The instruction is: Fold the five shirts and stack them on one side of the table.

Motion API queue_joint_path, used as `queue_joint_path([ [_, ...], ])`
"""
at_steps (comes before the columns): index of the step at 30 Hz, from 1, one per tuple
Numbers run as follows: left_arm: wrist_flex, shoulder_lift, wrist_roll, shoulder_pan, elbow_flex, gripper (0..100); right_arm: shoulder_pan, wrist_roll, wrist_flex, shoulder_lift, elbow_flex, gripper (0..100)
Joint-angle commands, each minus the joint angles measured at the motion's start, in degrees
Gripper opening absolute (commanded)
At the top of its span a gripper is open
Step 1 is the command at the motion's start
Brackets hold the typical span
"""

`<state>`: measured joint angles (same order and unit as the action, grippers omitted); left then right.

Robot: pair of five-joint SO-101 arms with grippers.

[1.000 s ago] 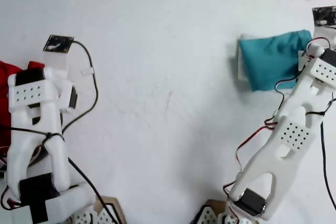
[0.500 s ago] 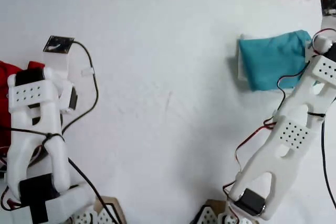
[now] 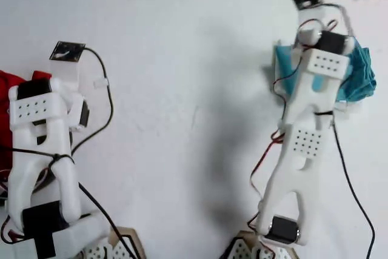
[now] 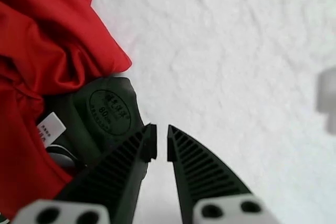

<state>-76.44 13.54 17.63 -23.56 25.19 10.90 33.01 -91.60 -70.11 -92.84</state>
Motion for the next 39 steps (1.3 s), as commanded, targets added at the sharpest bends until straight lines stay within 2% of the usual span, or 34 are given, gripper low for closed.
queue_joint_path([
  [1, -0.26, 2.46, 0.44, -0.53, -0.22, 7, -0.66, 0.18, 6.55, -3.47, -1.93, 17.0],
  [7, -1.58, 2.29, 0.44, -0.53, -0.22, 7, -0.66, 0.0, 14.37, -8.31, -2.37, 17.7],
  [12, -1.49, 2.29, 0.44, -0.53, -0.22, 7, -0.57, -8.09, 22.11, -8.31, -2.37, 18.0],
  [16, -1.23, 2.29, 0.44, -0.53, -0.4, 7, -0.66, -10.81, 22.55, -7.87, -2.37, 18.0],
  [22, -1.58, 4.4, -0.09, -5.45, -3.74, 7, -0.57, -13.98, 15.34, 0.31, -2.37, 18.0],
  [29, -1.67, 5.8, 0.44, -21.8, -7.96, 7, -0.75, -13.63, 3.56, 10.77, -2.37, 18.0],
  [32, -2.9, 4.31, 5.1, -27.43, -8.4, 15, -0.75, -13.63, -1.27, 14.02, -2.37, 18.0],
  [35, -2.9, 0.62, 9.32, -29.63, -8.13, 26, -1.63, -13.54, -5.76, 16.75, -2.37, 18.0],
  [39, -1.41, -4.84, 9.76, -30.59, -8.66, 24, -3.47, -13.54, -9.89, 21.58, -1.76, 18.0],
])
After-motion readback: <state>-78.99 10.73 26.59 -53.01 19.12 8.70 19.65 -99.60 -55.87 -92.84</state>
